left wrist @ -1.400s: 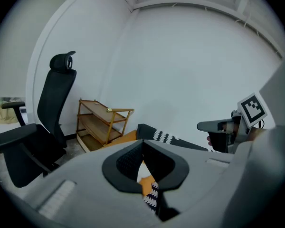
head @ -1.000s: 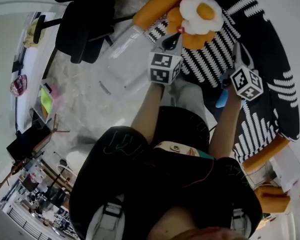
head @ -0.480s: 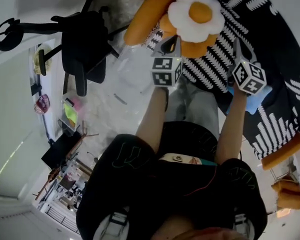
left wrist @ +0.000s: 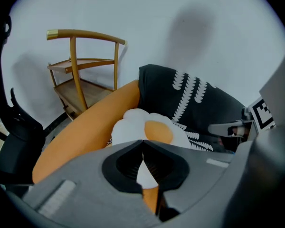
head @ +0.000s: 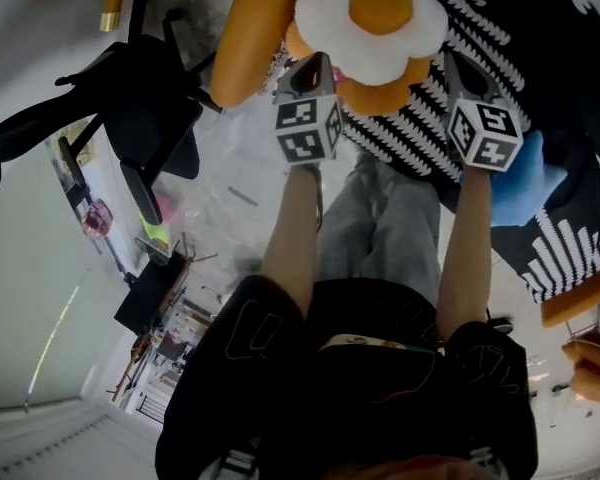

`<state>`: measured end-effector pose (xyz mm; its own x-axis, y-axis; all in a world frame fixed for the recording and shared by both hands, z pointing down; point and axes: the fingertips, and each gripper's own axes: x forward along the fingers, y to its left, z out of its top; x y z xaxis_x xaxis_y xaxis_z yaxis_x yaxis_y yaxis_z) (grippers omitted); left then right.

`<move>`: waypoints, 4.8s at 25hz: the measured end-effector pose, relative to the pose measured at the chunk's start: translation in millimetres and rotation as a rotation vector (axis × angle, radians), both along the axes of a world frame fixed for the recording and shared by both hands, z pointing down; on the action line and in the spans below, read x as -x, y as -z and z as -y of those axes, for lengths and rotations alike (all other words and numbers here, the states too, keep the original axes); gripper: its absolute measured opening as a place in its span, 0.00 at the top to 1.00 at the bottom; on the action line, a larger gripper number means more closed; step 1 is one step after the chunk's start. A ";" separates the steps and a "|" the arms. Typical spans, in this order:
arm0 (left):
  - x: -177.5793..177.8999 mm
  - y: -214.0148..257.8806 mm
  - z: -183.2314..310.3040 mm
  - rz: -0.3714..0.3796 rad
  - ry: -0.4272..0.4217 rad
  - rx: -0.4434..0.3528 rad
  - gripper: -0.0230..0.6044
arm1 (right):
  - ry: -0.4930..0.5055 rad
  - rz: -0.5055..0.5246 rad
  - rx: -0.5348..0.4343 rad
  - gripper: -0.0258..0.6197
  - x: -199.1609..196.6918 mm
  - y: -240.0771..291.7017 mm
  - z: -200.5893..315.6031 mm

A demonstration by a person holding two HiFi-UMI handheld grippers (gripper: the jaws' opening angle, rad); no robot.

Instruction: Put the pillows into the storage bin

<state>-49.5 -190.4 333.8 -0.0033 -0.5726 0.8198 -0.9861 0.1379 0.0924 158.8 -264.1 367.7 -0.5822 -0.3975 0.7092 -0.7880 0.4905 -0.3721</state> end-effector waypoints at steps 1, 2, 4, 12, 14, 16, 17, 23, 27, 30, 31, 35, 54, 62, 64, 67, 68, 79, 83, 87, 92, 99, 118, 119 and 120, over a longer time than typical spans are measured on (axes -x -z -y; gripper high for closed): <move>4.8 -8.6 5.9 0.006 0.000 0.002 0.95 | 0.008 -0.007 0.002 0.96 3.9 -10.1 2.2; 8.8 -15.8 10.2 0.011 -0.002 0.003 0.95 | 0.014 -0.011 0.005 0.96 7.2 -19.8 3.7; 13.5 -29.3 16.0 0.015 -0.007 0.007 0.93 | 0.021 -0.012 0.030 0.80 11.8 -40.6 5.3; 22.7 -87.1 24.3 0.046 -0.031 0.069 0.58 | -0.017 -0.043 0.101 0.53 16.7 -114.2 15.4; 26.0 -102.6 20.6 0.061 -0.029 0.102 0.59 | -0.025 -0.034 0.108 0.53 21.3 -122.6 14.8; 26.4 -114.5 17.4 0.072 -0.017 0.106 0.61 | -0.023 -0.013 0.125 0.53 24.2 -127.8 13.3; 26.8 -118.3 16.2 0.078 -0.007 0.099 0.62 | -0.023 0.004 0.137 0.53 25.9 -129.9 12.8; 27.7 -128.2 14.7 0.079 0.031 0.041 0.71 | -0.037 0.086 0.132 0.63 36.7 -128.8 7.0; 23.8 -117.6 8.8 0.067 0.033 -0.009 0.82 | 0.023 0.015 0.056 0.78 42.3 -116.0 2.5; 23.9 -104.0 -0.7 0.038 0.062 -0.052 0.88 | 0.056 -0.042 -0.016 0.85 46.4 -99.0 -2.2; 24.6 -100.1 -5.3 0.027 0.073 -0.062 0.89 | 0.060 -0.051 -0.035 0.87 48.0 -92.8 -4.6; 27.0 -86.7 -30.4 0.022 0.102 -0.083 0.90 | 0.097 -0.084 -0.101 0.92 57.6 -68.5 -17.5; 66.8 -39.6 -254.3 -0.025 0.314 -0.186 0.91 | 0.332 -0.148 -0.190 0.93 121.0 -13.8 -202.6; 117.5 -49.5 -384.1 -0.032 0.485 -0.159 0.91 | 0.517 -0.144 -0.188 0.93 196.8 -16.7 -305.4; 129.0 -50.8 -417.8 -0.034 0.542 -0.149 0.91 | 0.578 -0.142 -0.184 0.93 216.2 -16.4 -332.5; 138.9 -55.9 -464.7 -0.040 0.616 -0.132 0.91 | 0.675 -0.147 -0.181 0.93 240.0 -19.9 -369.9; 142.1 -58.7 -479.2 -0.042 0.637 -0.125 0.91 | 0.708 -0.149 -0.180 0.93 248.1 -22.6 -381.6; 189.1 -112.1 -574.9 -0.029 0.776 -0.069 0.91 | 1.032 -0.141 -0.187 0.93 336.1 -82.1 -462.9; 205.0 -134.7 -583.1 -0.037 0.778 -0.057 0.91 | 1.082 -0.143 -0.187 0.93 357.3 -103.1 -471.3; 225.2 -151.3 -577.8 -0.005 0.781 -0.061 0.89 | 1.051 -0.134 -0.194 0.86 379.1 -120.3 -460.8; 213.1 -169.8 -575.2 0.004 0.751 0.005 0.78 | 1.009 -0.185 -0.163 0.75 363.0 -138.3 -447.6; 189.8 -162.1 -545.9 -0.046 0.717 -0.040 0.94 | 0.932 -0.167 -0.062 0.94 315.9 -130.4 -441.7; 119.4 -98.2 -386.9 -0.088 0.443 -0.138 0.95 | 0.653 -0.011 -0.056 0.96 226.6 -63.5 -347.8; 118.8 -94.1 -374.9 -0.087 0.432 -0.143 0.95 | 0.637 -0.014 -0.062 0.96 223.2 -60.7 -337.6; 116.5 -90.2 -363.6 -0.086 0.420 -0.149 0.95 | 0.620 -0.017 -0.067 0.96 218.2 -58.2 -328.0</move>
